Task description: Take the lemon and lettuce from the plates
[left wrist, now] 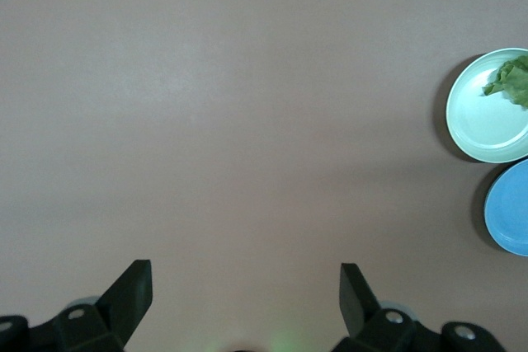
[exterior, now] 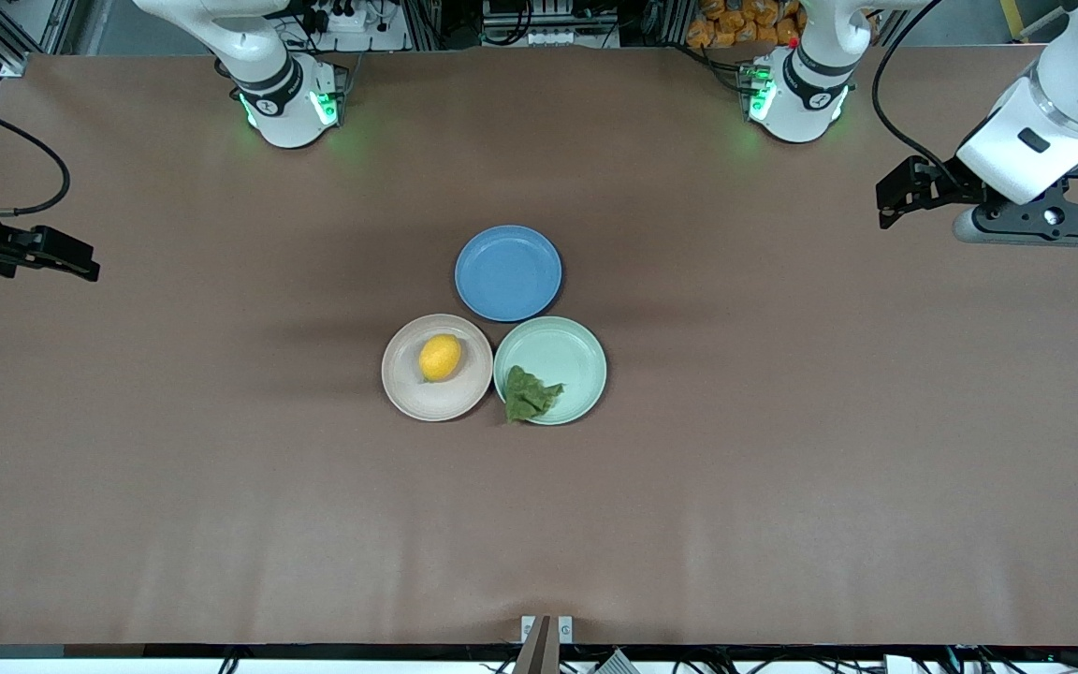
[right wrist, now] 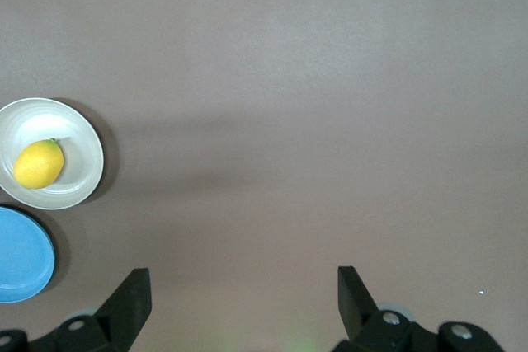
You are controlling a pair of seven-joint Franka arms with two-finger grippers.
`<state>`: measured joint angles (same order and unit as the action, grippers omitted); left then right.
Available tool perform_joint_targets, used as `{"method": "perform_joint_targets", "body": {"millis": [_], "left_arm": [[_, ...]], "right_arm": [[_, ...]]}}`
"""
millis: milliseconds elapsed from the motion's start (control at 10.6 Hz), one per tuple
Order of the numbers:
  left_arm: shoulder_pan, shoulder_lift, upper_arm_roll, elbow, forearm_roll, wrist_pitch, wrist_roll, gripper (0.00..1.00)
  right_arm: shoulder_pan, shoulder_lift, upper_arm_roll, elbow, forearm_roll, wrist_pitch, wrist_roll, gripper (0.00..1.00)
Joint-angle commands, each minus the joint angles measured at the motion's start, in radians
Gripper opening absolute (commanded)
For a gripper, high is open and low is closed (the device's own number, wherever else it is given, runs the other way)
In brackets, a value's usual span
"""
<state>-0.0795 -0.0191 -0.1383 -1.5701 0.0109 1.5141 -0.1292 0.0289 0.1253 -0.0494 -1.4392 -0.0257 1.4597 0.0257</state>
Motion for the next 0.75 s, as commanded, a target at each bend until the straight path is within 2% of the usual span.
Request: {"method": "perform_joint_targets", "body": {"millis": [0,377,660], "left_arm": [[0.009,-0.012,-0.012,0.008,0.021,-0.034,0.015,1.00],[0.000,0.007,-0.015,0.005,0.021,-0.041,0.000,1.00],[-0.009,0.068,-0.059,-0.007,0.026,-0.041,-0.003,1.00]], "right_arm": [[-0.001,-0.012,-0.001,-0.013,0.013,-0.002,-0.010,1.00],[-0.001,-0.012,-0.001,-0.013,0.013,-0.004,-0.009,1.00],[0.009,-0.013,0.002,-0.016,0.027,-0.004,0.003,1.00]]}}
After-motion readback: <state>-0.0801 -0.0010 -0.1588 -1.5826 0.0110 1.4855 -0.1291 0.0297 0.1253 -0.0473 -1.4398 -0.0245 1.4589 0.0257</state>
